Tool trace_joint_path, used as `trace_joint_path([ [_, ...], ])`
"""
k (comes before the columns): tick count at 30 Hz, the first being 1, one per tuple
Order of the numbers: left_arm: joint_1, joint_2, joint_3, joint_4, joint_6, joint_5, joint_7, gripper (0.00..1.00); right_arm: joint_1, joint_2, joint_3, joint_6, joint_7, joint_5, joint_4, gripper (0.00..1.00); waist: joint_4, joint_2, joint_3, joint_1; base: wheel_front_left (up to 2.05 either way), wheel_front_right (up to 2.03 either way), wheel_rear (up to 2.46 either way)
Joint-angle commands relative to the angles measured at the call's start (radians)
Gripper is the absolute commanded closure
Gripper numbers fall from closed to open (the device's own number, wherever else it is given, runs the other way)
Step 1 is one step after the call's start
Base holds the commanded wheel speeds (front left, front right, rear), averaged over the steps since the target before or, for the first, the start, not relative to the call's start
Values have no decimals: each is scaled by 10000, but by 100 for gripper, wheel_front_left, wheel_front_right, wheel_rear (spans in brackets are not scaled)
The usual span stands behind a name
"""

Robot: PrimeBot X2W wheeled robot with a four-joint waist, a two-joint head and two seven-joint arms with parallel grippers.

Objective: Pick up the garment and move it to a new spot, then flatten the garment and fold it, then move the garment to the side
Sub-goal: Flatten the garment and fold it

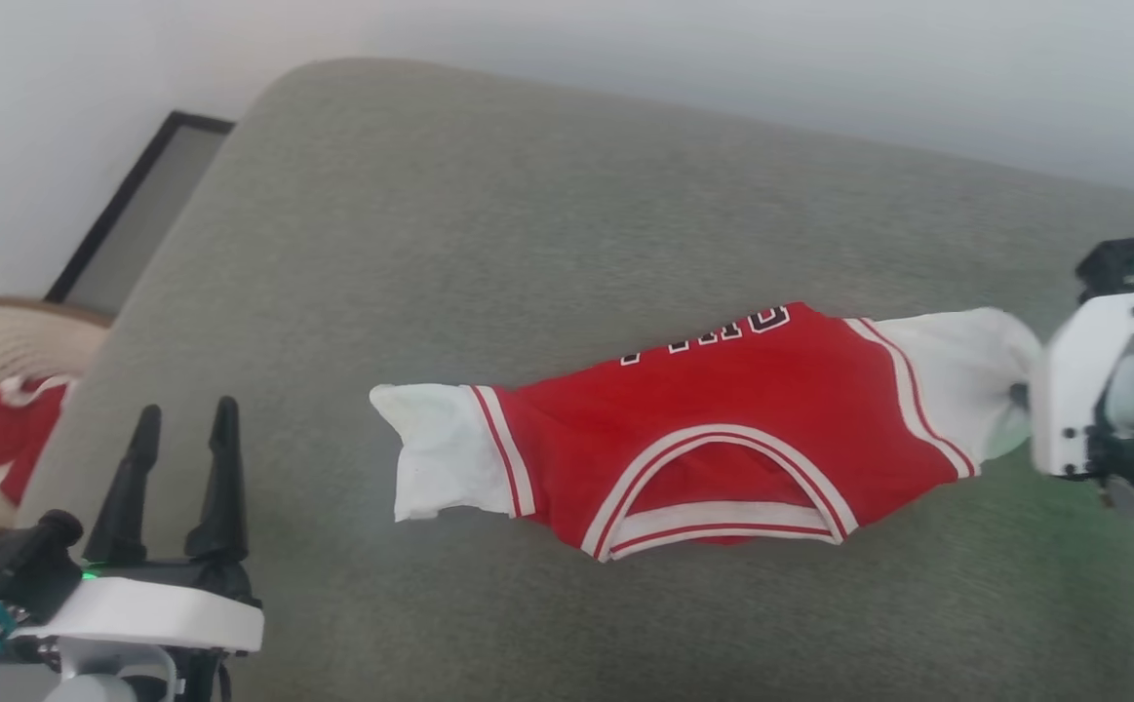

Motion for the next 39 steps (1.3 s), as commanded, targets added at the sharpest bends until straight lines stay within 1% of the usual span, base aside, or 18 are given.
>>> trace_joint_path([
  [1, 124, -7, 95, -35, -80, 74, -49, 0, 277, -115, -206, -14, 114, 74, -363, 100, -341, 0, -89, 0, 0, 0, 0],
  [7, 119, 116, 245, 18, -136, 198, -50, 0, 1240, -280, -1322, -14, 901, 65, -1728, 100, -872, 0, -104, 0, 0, 0, 0],
  [11, -27, 162, 185, 97, -194, 197, -50, 0, 2082, -21, -2162, -14, 1173, 37, -2446, 100, -1034, 0, -40, 0, 0, 0, 0],
  [13, -59, 166, 168, 119, -200, 182, -48, 0, 2275, 57, -2351, -14, 1124, -37, -2548, 100, -1060, 0, -25, 0, 0, 0, 0],
  [16, -134, 212, 80, 237, -267, 150, -1, 0, 2621, 464, -2709, -14, 1015, -167, -2558, 100, -1131, 0, 0, 0, 0, 0, 0],
  [17, -181, 220, 38, 276, -286, 121, 34, 0, 2682, 508, -2746, -14, 942, -284, -2482, 100, -1140, 0, 11, 0, 0, 0, 0],
  [18, -232, 222, 0, 306, -322, 88, 58, 0, 2732, 603, -2793, -14, 847, -356, -2377, 89, -1150, 0, 17, 0, 0, 0, 0],
  [19, -268, 259, -55, 341, -341, 84, 122, 0, 2736, 747, -2854, -14, 765, -409, -2235, 70, -1164, 0, 17, 0, 0, 0, 0],
  [20, -291, 287, -111, 373, -365, 63, 174, 0, 2715, 831, -2849, -14, 675, -483, -2145, 58, -1176, 0, 12, 0, 0, 0, 0],
  [21, -304, 313, -134, 412, -394, 39, 211, 0, 2693, 876, -2797, -14, 606, -537, -2068, 28, -1195, 0, 4, 0, 0, 0, 0],
  [22, -334, 346, -164, 439, -412, 15, 283, 0, 2662, 919, -2763, -14, 553, -590, -1963, 0, -1218, 0, -9, 0, 0, 0, 0],
  [26, -466, 538, -284, 420, -495, -141, 637, 0, 2449, 1035, -2613, -14, 222, -510, -1806, 0, -1360, 0, -85, 0, 0, 0, 0],
  [30, -494, 785, -444, 261, -539, -336, 1255, 0, 2398, 1083, -2579, -14, -128, -397, -2048, 0, -1601, 0, -161, 0, 0, 0, 0],
  [35, -592, 1100, -739, 16, -593, -656, 2477, 0, 2322, 1318, -2725, -14, -838, -371, -2751, 0, -2007, 0, -222, 0, 0, 0, 0],
  [39, -690, 1334, -1004, -155, -508, -808, 3560, 0, 2373, 1581, -2801, -12, -1698, -499, -3368, 0, -2376, 0, -207, 0, 0, 0, 0],
])
